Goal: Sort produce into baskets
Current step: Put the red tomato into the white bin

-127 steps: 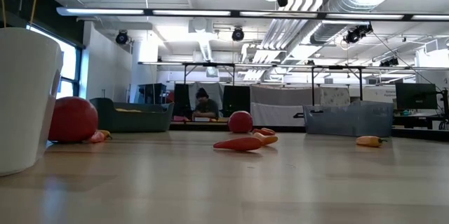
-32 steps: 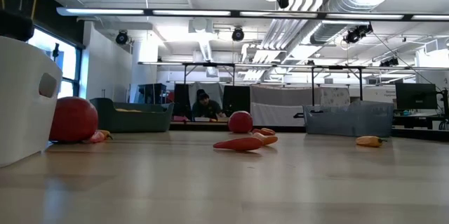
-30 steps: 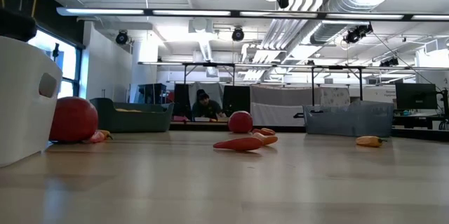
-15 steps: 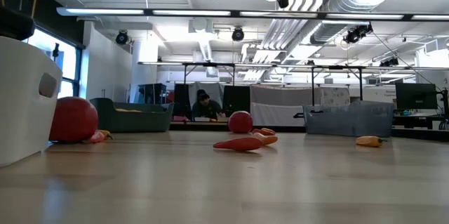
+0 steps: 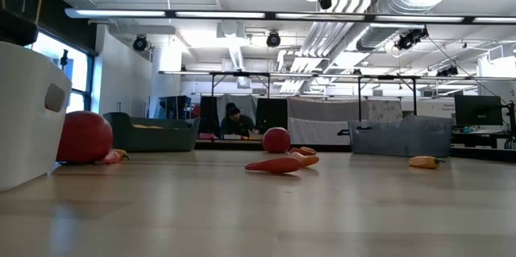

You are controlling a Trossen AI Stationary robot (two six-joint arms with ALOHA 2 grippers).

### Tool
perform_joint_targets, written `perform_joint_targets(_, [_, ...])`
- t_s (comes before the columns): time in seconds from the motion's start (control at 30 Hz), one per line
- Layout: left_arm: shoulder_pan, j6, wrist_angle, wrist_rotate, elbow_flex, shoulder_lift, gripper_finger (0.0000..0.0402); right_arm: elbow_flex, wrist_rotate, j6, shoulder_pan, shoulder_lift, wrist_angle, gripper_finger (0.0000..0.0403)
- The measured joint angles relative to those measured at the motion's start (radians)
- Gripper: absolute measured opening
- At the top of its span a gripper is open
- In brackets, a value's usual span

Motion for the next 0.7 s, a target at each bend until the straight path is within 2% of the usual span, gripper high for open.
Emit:
perform_joint_targets(0.17, [0.002, 0.036, 0.003, 0.023, 0.001, 0.0, 0.0274, 0.0, 0.0, 0.0, 0.0, 0.0, 0.0, 0.0001])
perform_joint_targets(0.33, [0.014, -0.001, 0.001, 0.063, 0.001, 0.0, 0.0279, 0.0, 0.0, -0.001, 0.0, 0.0, 0.0, 0.0001])
perform_joint_targets(0.7, [0.016, 0.003, -0.033, 0.045, 0.001, 0.01, 0.0365, 0.0, 0.0, -0.007, 0.0, 0.0, 0.0, 0.0001])
